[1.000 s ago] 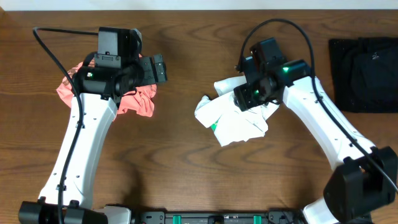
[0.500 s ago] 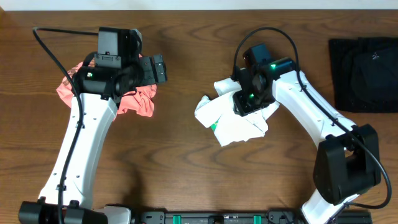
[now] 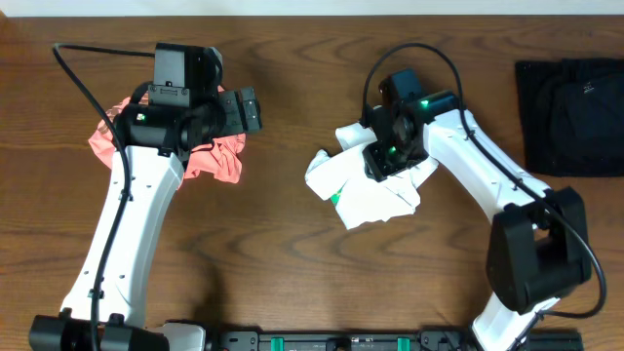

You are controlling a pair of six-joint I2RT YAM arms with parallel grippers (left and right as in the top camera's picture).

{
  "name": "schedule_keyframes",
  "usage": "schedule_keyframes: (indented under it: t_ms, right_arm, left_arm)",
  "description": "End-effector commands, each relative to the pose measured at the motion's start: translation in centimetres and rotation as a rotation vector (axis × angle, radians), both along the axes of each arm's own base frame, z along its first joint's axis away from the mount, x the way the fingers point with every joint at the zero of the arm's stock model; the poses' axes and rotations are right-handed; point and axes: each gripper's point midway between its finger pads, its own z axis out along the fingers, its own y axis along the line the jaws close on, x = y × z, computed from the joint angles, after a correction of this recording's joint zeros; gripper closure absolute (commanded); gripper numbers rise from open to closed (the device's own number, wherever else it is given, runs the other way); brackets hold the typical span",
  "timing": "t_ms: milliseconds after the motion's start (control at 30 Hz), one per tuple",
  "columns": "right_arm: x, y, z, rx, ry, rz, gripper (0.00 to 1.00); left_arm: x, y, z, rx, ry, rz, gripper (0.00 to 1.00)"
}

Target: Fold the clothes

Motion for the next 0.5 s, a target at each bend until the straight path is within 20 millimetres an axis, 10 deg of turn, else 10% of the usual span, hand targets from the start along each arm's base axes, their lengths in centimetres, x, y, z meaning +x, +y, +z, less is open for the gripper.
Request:
schedule_keyframes:
  t_ms: [0, 200, 467]
  right_arm:
    - [-0.3, -0.2, -1.8, -0.024, 0.041, 0.015, 0.53]
    - [0.2, -0.4, -1.3, -0.016, 0.022, 0.003, 0.99]
    - [1.7, -3.0, 4.0, 0.002, -0.004, -0.078, 0.99]
  left_arm:
    - [-0.1, 0.3, -0.7, 0.016, 0.016, 0.001, 0.02]
    - [-0.1, 0.3, -0.8, 0.016, 0.019, 0.001, 0.02]
    - [-0.1, 0.3, -0.8, 0.016, 0.018, 0.001, 0.02]
